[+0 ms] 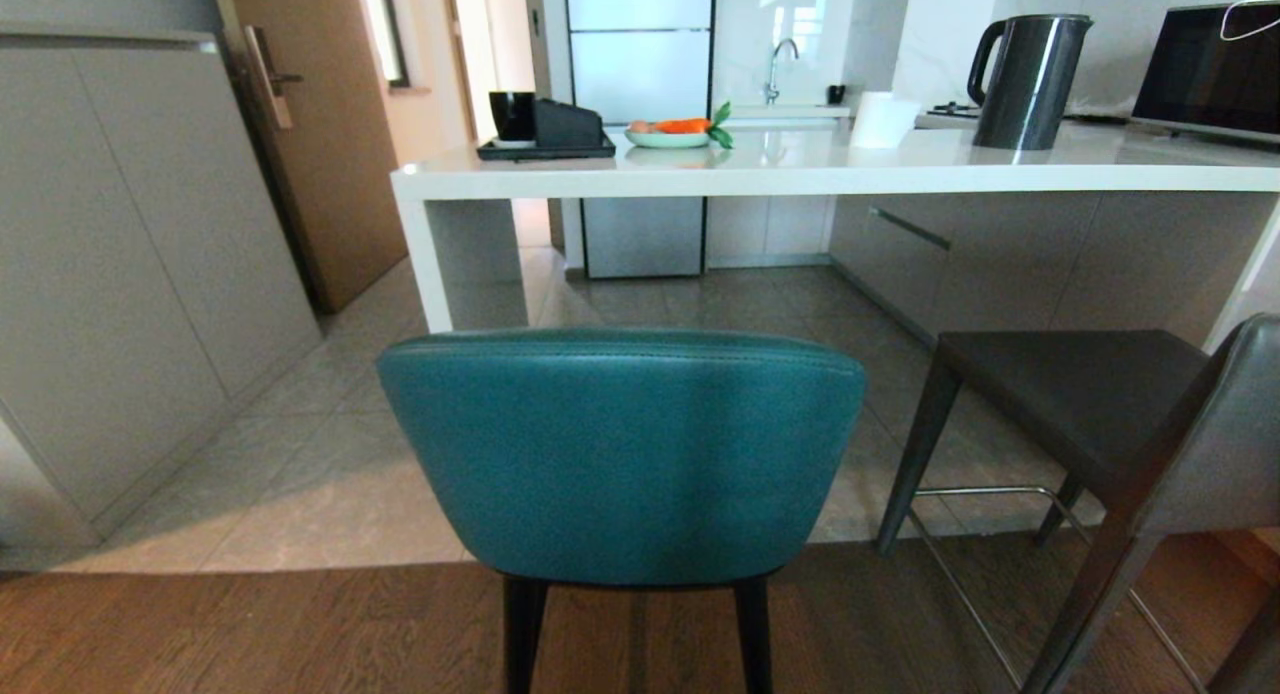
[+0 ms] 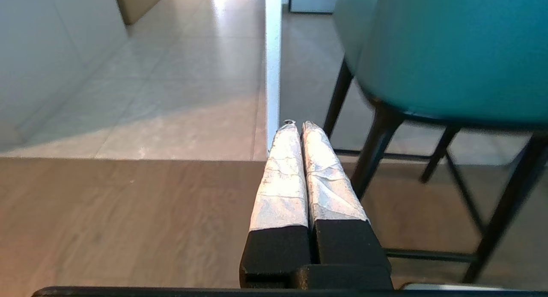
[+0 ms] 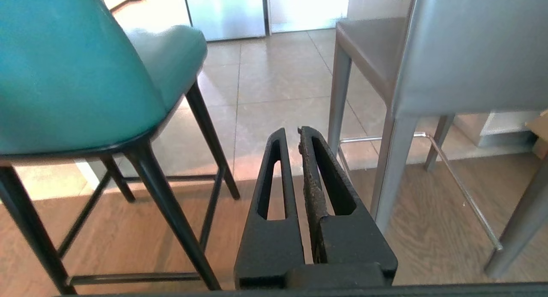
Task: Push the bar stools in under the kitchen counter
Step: Push the blue chair back under the dining table
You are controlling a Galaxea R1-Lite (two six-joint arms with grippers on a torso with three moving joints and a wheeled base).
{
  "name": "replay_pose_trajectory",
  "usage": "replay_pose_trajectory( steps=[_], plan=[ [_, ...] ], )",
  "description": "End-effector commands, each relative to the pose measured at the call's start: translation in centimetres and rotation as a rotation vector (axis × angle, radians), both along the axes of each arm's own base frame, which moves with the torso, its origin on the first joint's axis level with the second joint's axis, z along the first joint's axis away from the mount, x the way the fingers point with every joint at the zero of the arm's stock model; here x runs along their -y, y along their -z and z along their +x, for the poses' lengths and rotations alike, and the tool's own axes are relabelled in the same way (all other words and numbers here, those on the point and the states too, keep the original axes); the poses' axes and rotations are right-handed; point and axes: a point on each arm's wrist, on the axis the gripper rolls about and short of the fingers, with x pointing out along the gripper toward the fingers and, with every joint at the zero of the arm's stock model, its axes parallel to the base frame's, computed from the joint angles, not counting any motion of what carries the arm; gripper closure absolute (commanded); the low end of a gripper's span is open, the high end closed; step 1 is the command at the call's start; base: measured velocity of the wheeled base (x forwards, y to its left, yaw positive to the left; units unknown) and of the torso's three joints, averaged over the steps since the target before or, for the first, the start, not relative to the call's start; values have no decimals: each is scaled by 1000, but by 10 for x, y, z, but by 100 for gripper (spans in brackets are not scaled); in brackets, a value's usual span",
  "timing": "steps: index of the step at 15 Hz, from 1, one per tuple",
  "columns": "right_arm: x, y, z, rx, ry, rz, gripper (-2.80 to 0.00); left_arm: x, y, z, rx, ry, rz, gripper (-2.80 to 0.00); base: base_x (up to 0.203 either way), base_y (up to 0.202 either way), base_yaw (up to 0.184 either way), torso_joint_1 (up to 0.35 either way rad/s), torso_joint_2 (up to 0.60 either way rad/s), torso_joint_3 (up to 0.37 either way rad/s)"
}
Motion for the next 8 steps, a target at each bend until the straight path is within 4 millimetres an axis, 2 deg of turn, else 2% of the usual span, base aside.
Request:
replay_pose_trajectory(
  steps=[1,3,5,8],
  plan=[
    [0,-24,15,-88,-4,2,0,0,-33,15,-75,19,-45,0,0,0,0,0,0,0],
    [0,-39,40,-180,-5,4,0,1,-59,43,-160,80,-90,0,0,0,0,0,0,0],
    [-1,-50,78,-246,-11,5,0,8,-76,86,-235,126,-114,0,0,0,0,0,0,0],
    [-2,-59,145,-237,-23,0,0,22,-80,158,-257,161,-86,0,0,0,0,0,0,0]
  ],
)
